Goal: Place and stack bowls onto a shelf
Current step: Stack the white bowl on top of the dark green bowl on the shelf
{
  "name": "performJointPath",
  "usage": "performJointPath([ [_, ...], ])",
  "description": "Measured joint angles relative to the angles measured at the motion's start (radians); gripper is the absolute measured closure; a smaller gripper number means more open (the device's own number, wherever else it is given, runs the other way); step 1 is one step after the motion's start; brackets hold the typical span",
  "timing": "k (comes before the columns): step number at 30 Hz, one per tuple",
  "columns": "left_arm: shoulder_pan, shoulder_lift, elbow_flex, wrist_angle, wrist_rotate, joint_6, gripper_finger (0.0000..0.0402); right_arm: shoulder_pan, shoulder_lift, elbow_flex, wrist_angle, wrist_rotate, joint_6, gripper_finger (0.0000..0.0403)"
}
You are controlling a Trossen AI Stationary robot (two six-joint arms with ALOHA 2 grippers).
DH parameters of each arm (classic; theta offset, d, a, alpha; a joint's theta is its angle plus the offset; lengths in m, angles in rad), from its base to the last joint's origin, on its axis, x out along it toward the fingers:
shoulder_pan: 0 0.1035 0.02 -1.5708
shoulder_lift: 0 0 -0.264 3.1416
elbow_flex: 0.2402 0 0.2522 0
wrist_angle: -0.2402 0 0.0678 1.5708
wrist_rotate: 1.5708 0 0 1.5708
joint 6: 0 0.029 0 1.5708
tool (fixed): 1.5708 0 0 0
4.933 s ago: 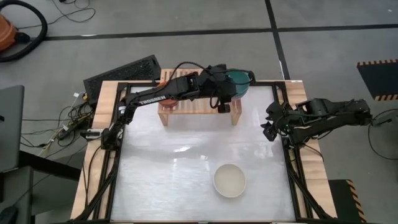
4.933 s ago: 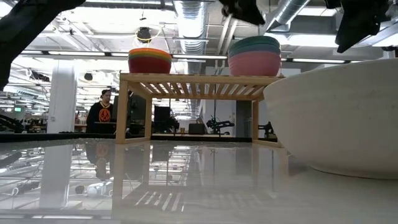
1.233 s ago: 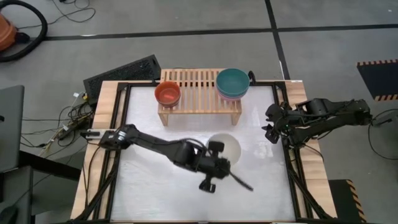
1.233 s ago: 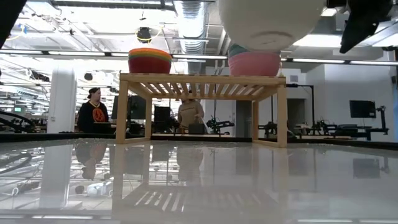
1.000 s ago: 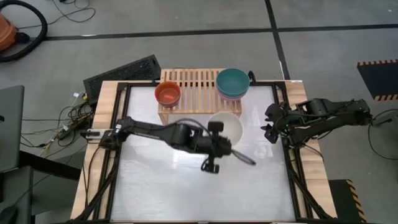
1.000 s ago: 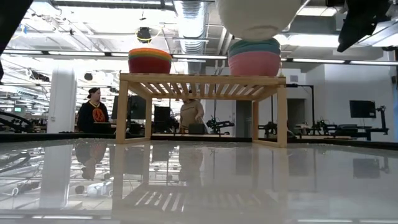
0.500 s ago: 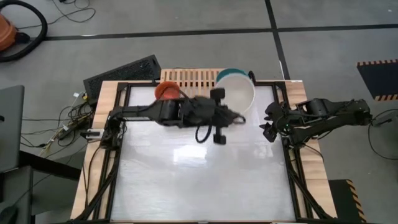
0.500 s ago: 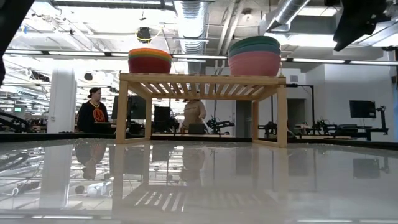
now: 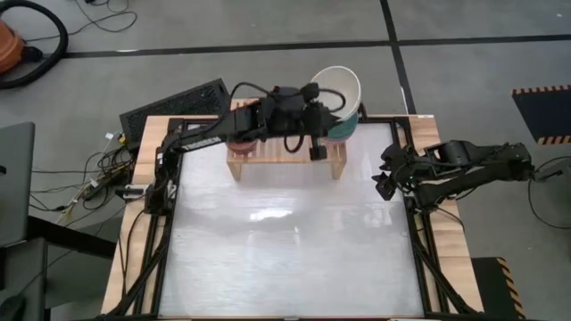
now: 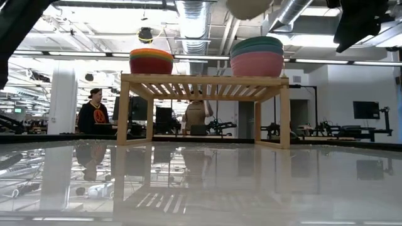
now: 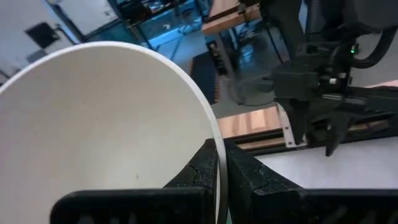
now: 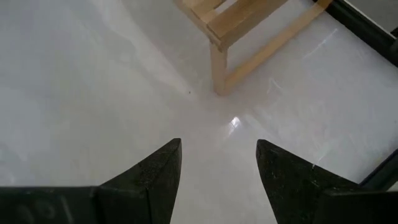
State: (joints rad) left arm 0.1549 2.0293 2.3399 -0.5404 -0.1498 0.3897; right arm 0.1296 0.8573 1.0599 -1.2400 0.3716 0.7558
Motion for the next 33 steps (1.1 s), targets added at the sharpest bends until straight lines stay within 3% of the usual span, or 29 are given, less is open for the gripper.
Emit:
performJointPath([
  [18,0.121,0.002,-0.220,0.092,0.102,-0.037,0.0402,-0.077,0.000,0.000,0.000,-0.003,-0.103,0.0168],
  [33,0.123,0.002,-0.224,0.083,0.237,-0.015,0.0401,-0.113,0.000,0.000,0.000,-0.006,-0.113,0.0168],
])
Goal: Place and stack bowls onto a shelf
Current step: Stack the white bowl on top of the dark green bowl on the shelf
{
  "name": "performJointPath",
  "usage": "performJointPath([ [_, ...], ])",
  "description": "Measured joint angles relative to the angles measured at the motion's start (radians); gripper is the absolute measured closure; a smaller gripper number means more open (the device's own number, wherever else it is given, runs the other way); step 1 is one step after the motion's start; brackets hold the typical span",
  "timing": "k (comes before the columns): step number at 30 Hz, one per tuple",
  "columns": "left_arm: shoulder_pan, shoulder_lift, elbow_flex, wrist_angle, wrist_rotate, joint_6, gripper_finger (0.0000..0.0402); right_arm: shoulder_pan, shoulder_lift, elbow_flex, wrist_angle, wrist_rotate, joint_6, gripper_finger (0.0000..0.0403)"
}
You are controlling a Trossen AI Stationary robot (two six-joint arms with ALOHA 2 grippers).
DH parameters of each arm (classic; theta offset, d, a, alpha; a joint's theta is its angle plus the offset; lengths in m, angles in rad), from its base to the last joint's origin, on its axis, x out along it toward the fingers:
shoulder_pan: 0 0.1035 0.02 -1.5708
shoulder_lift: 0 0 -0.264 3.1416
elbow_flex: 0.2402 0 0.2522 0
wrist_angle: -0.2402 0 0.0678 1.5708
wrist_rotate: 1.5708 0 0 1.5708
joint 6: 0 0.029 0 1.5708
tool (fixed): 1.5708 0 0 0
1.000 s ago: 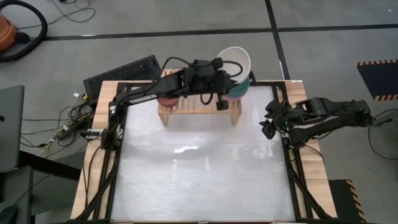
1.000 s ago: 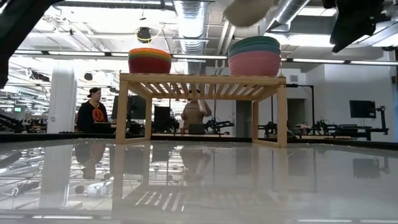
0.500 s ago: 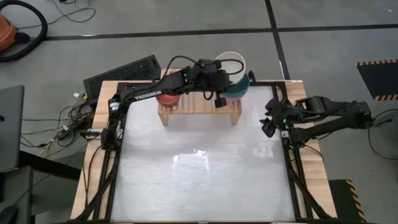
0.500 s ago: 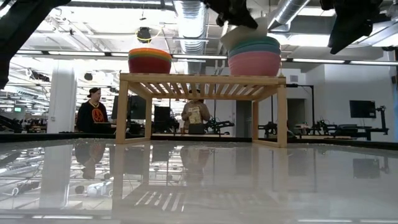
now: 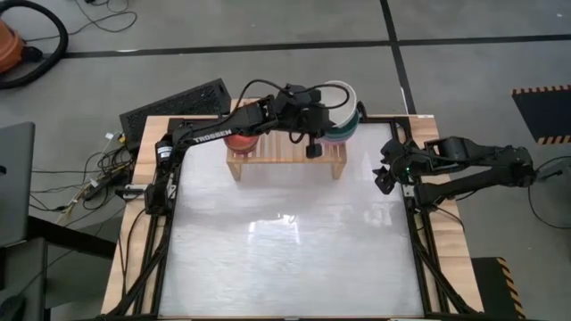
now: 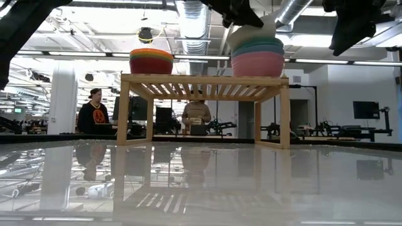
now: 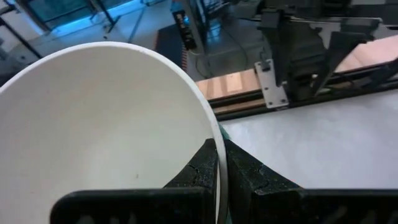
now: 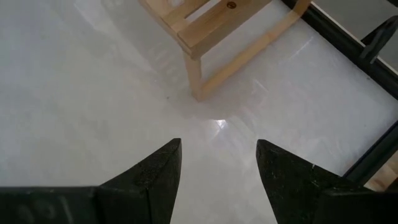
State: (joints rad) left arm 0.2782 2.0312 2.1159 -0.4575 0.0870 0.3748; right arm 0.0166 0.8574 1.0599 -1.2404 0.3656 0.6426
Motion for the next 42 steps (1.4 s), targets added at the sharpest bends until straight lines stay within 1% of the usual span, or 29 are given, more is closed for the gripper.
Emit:
performJointPath([
  [3,-0.001,0.000,0.000,0.000,0.039,-0.001,0.0401,0.000,0.000,0.000,0.000,0.000,0.000,0.0168],
  [9,-0.002,0.000,0.000,-0.004,0.040,-0.026,0.0401,0.000,0.000,0.000,0.000,0.000,0.000,0.0168],
  [21,-0.001,0.000,0.000,-0.024,0.040,-0.014,0.0401,0.000,0.000,0.000,0.000,-0.002,-0.023,0.0168],
  [24,-0.001,0.000,0.001,-0.022,0.044,-0.014,0.0395,0.000,0.000,0.000,0.000,-0.004,-0.023,0.0168],
  [28,-0.001,0.000,0.001,-0.017,0.040,-0.020,0.0365,0.000,0.000,0.000,-0.001,-0.003,-0.023,0.0168],
  [31,0.003,0.000,0.001,-0.015,0.061,-0.029,0.0333,0.000,0.000,0.000,-0.001,-0.003,-0.024,0.0168],
  [34,0.003,0.000,0.001,-0.009,0.057,-0.022,0.0299,0.000,0.000,0.000,-0.001,-0.003,-0.025,0.0168],
  [38,0.001,0.000,0.001,0.029,-0.021,0.037,0.0261,0.000,0.000,0.000,-0.001,-0.003,-0.043,0.0168],
  [40,0.000,0.000,0.001,0.059,-0.072,0.057,0.0248,0.000,0.000,0.000,-0.001,-0.003,-0.048,0.0168],
  [42,0.000,0.000,0.008,0.080,-0.091,0.058,0.0241,0.000,0.000,0.000,0.002,-0.002,-0.049,0.0168],
])
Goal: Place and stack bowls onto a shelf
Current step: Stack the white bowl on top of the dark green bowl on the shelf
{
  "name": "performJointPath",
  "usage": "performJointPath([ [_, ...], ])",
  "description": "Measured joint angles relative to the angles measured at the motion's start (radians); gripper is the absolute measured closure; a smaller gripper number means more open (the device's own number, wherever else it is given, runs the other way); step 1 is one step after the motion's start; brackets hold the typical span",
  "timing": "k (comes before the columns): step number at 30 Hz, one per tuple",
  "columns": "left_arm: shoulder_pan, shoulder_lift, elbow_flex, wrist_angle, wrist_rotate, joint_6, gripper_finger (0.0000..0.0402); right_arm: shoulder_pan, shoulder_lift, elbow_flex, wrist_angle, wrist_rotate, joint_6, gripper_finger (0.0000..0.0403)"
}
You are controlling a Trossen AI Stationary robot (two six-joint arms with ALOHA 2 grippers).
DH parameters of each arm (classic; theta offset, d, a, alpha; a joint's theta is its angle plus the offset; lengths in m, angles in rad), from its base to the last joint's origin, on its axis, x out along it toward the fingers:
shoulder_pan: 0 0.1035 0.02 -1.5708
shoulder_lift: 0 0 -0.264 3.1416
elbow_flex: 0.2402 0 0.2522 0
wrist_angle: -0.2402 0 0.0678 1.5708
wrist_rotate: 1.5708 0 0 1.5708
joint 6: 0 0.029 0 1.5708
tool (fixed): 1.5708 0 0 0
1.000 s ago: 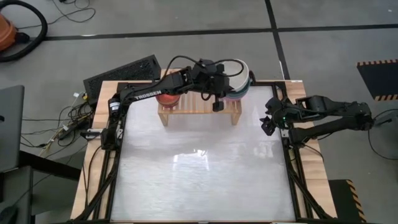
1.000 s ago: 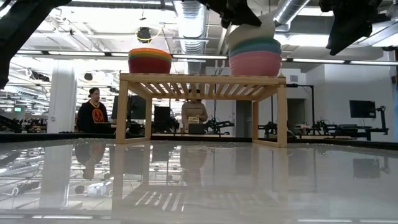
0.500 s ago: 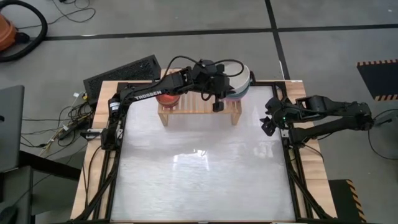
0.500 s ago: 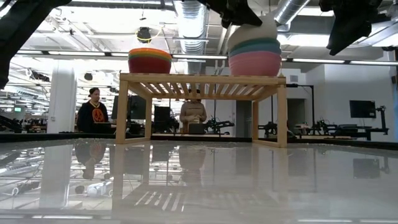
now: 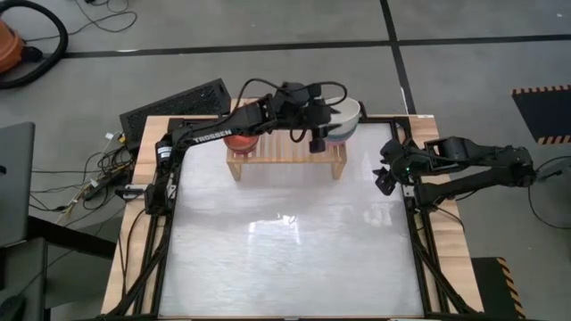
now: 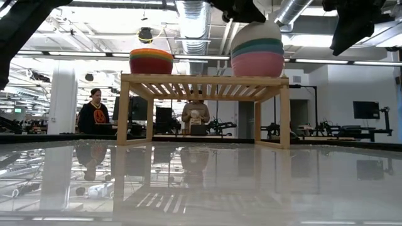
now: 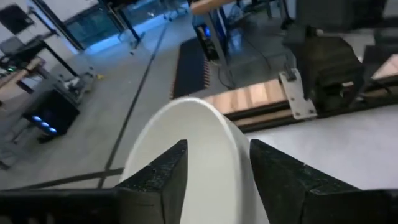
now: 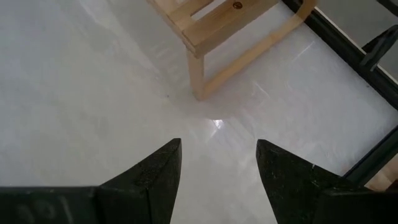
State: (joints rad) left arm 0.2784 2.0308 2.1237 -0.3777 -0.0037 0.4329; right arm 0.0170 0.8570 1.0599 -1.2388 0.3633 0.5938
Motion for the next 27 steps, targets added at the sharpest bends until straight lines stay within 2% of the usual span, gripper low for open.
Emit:
performJointPath([
  [6,-0.017,-0.002,0.085,0.005,-0.042,0.040,0.0238,0.000,0.000,0.000,0.140,0.025,-0.055,0.0168],
  [12,-0.056,-0.003,0.235,0.002,-0.164,0.052,0.0238,0.000,0.000,0.000,0.528,0.088,-0.305,0.0169],
  [15,-0.092,-0.067,0.204,0.058,-0.216,0.060,0.0238,0.000,0.000,0.000,0.743,0.091,-0.460,0.0182],
  [19,-0.145,-0.150,0.204,0.036,-0.269,0.043,0.0238,-0.013,0.004,0.037,0.892,0.100,-0.609,0.0242],
  [24,-0.204,-0.256,0.205,-0.067,-0.319,-0.028,0.0246,-0.099,0.045,0.072,1.001,0.144,-0.769,0.0376],
  [27,-0.230,-0.291,0.205,-0.157,-0.321,-0.056,0.0260,-0.175,0.096,0.073,1.041,0.130,-0.803,0.0379],
])
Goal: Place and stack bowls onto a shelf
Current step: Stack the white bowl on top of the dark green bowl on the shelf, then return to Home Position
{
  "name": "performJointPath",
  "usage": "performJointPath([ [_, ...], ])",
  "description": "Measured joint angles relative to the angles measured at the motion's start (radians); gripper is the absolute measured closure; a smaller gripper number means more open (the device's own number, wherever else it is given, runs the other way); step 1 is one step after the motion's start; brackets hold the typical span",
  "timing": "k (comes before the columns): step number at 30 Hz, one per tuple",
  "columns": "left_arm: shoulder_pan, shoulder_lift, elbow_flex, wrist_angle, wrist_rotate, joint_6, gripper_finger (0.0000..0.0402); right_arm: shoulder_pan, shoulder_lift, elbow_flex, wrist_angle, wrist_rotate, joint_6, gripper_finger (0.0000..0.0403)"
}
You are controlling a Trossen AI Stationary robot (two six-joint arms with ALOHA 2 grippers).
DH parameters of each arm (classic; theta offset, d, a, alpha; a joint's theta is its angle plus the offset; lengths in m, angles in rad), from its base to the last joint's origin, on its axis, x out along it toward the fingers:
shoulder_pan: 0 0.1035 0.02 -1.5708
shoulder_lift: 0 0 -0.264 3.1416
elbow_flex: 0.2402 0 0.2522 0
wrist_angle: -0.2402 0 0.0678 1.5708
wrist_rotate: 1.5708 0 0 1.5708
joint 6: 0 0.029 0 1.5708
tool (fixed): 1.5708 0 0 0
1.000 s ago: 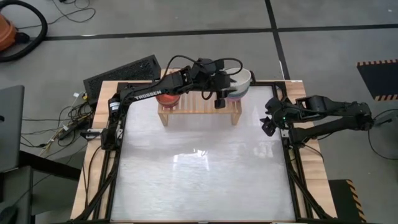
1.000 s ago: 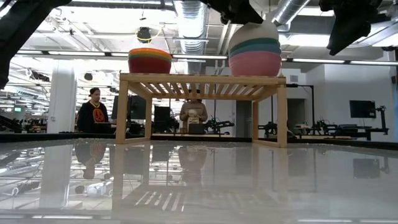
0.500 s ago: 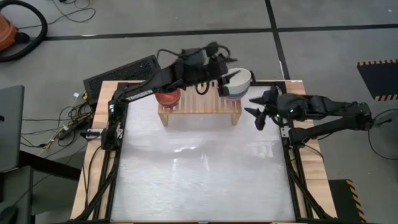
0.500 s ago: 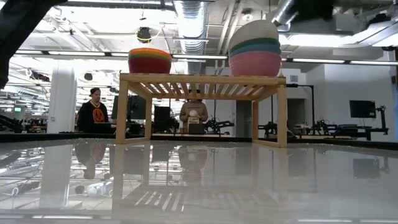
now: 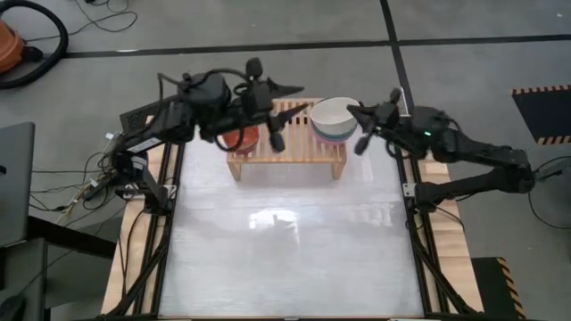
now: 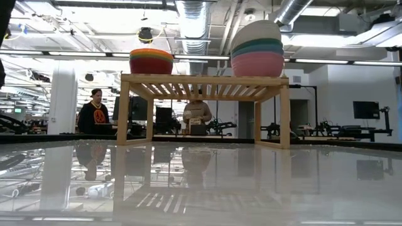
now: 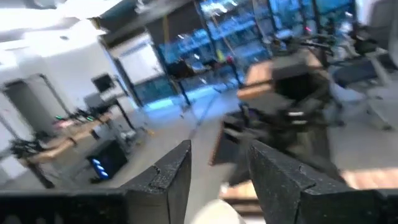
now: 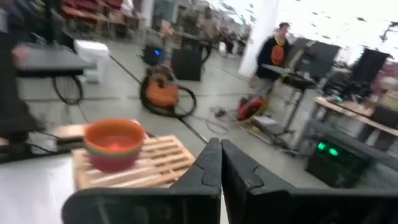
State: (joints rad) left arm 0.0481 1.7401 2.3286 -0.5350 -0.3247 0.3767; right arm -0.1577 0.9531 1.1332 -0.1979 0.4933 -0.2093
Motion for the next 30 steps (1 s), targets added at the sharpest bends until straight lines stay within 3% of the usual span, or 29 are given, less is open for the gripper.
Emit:
performJointPath([
  [4,-0.026,-0.036,-0.001,-0.103,-0.057,-0.040,0.0279,-0.072,0.084,0.000,-0.008,-0.068,-0.002,0.0379],
  [12,-0.062,-0.057,-0.002,-0.196,-0.109,-0.092,0.0295,-0.070,0.160,0.000,-0.064,-0.045,0.003,0.0383],
  [22,-0.070,-0.056,-0.002,-0.211,-0.110,-0.086,0.0295,-0.066,0.160,0.000,-0.206,0.030,0.062,0.0383],
  [28,-0.070,-0.056,-0.002,-0.209,-0.109,-0.086,0.0295,-0.047,0.142,-0.002,-0.160,0.033,0.064,0.0368],
  [30,-0.070,-0.056,-0.002,-0.209,-0.109,-0.090,0.0295,-0.035,0.107,-0.002,-0.126,0.095,0.038,0.0366],
])
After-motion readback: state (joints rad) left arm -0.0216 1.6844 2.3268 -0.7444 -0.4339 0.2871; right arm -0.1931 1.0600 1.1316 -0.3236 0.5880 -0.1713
